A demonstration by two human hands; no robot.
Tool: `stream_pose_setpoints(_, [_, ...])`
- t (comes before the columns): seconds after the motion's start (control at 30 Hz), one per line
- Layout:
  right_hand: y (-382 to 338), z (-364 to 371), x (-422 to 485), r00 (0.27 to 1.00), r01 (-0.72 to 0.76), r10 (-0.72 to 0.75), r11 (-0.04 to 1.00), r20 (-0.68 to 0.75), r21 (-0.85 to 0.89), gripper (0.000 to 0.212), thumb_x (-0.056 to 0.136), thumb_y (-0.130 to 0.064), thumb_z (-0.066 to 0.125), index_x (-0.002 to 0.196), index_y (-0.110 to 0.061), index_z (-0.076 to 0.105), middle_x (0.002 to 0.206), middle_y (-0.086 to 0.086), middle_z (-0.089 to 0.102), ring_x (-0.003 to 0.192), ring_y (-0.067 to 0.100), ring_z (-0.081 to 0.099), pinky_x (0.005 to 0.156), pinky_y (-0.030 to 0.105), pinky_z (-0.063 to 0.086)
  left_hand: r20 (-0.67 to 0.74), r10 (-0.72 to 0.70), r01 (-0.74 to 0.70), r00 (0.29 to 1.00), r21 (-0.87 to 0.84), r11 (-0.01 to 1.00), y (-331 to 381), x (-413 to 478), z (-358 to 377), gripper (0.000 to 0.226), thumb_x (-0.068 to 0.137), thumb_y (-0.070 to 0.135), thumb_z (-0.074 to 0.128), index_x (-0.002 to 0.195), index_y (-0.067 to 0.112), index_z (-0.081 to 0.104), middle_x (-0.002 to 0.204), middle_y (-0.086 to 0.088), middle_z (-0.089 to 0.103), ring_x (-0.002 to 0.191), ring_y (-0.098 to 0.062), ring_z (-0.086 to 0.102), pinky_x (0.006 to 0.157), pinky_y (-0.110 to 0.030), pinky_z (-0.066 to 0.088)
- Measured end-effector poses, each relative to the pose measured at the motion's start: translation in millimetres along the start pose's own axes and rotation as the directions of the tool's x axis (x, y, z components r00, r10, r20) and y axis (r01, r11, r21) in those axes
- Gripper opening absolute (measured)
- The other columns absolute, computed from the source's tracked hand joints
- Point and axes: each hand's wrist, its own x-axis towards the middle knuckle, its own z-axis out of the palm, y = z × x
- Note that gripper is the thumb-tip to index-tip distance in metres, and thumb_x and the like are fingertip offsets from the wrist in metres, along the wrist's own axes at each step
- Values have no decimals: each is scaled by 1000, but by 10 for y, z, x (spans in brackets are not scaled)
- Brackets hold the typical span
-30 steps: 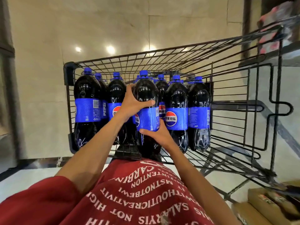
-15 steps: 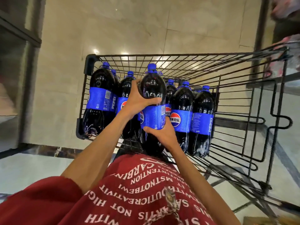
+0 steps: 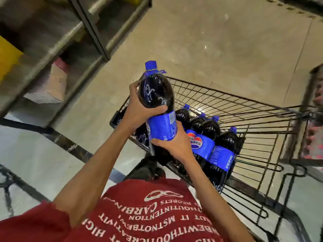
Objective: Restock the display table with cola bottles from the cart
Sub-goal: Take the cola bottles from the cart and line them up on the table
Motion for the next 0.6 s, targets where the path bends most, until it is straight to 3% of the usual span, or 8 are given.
stream_pose_setpoints(0.17, [-510, 127, -71, 985, 155, -148, 986, 93, -69, 87, 40, -71, 75, 115, -46, 40, 113, -20, 61, 101, 10, 61, 87, 38, 54, -171, 108, -120, 979, -62, 991, 371, -305, -487, 103, 51, 29, 90, 133, 9, 32, 124, 4, 59, 106, 5, 64, 88, -15, 50])
stream_pose_setpoints(0.3, [-899, 373, -89, 950, 283, -266, 954, 164, -96, 86, 42, -67, 80, 115, -47, 41, 109, -22, 61, 101, 10, 62, 86, 38, 53, -323, 176, -203, 930, -51, 978, 549, -543, -943, 94, 50, 28, 90, 126, 21, 35, 128, 6, 56, 111, 7, 61, 92, -14, 48])
stream_pose_setpoints(0.4, [-1178, 608, -107, 916, 363, -333, 925, 224, -111, 80, 50, -57, 90, 113, -44, 43, 101, -24, 60, 93, 8, 60, 79, 29, 47, -416, 226, -251, 881, -6, 968, 652, -703, -1315, 104, 50, 32, 91, 135, 17, 32, 135, 4, 52, 119, 5, 57, 99, -16, 46])
stream_pose_setpoints(0.5, [-1440, 928, -133, 878, 439, -401, 892, 262, -106, 88, 44, -65, 86, 118, -37, 48, 110, -17, 65, 100, 13, 65, 84, 39, 55, -494, 272, -283, 826, 54, 958, 720, -850, -1701, 100, 51, 33, 91, 132, 17, 35, 132, 8, 52, 118, 7, 56, 101, -16, 44])
stream_pose_setpoints(0.6, [-1718, 1278, -171, 833, 507, -466, 858, 298, -76, 92, 40, -66, 82, 120, -37, 47, 116, -15, 66, 101, 11, 66, 87, 42, 56, -558, 298, -291, 774, 103, 951, 753, -997, -2123, 102, 51, 35, 92, 133, 15, 35, 134, 3, 52, 124, -3, 55, 106, -23, 45])
